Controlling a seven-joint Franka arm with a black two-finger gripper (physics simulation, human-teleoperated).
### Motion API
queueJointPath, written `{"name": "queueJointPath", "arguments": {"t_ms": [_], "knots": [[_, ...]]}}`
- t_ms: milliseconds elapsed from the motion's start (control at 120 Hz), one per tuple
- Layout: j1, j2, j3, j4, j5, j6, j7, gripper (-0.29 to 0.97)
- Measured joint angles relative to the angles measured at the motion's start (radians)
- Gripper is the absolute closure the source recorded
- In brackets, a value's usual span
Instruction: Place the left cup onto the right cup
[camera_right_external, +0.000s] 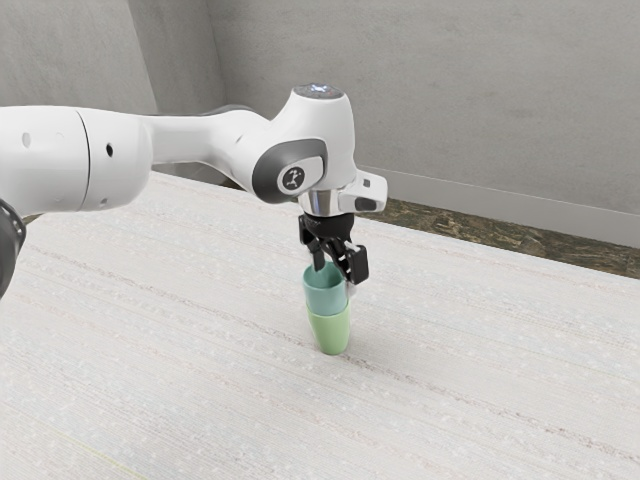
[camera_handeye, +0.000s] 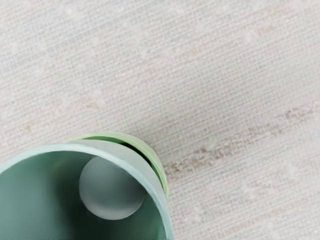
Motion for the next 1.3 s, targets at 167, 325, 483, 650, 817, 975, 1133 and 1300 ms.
{"name": "queueJointPath", "arguments": {"t_ms": [167, 325, 483, 650, 817, 975, 1133, 1300], "knots": [[0.0, -0.018, 0.0, 0.003, -0.001, -0.005, 0.0, 0.02], [0.0, -0.055, 0.0, 0.003, -0.001, -0.015, -0.001, 0.01], [0.0, -0.097, 0.005, 0.002, -0.008, -0.035, -0.001, 0.0], [0.004, -0.149, 0.031, 0.002, -0.014, -0.047, 0.0, 0.0], [0.007, -0.198, 0.088, 0.002, -0.023, -0.064, 0.002, 0.0], [0.008, -0.248, 0.153, 0.003, -0.045, -0.103, 0.003, 0.0], [0.01, -0.301, 0.211, 0.004, -0.062, -0.158, 0.004, 0.0], [0.008, -0.339, 0.265, 0.022, -0.063, -0.229, 0.007, 0.0]]}}
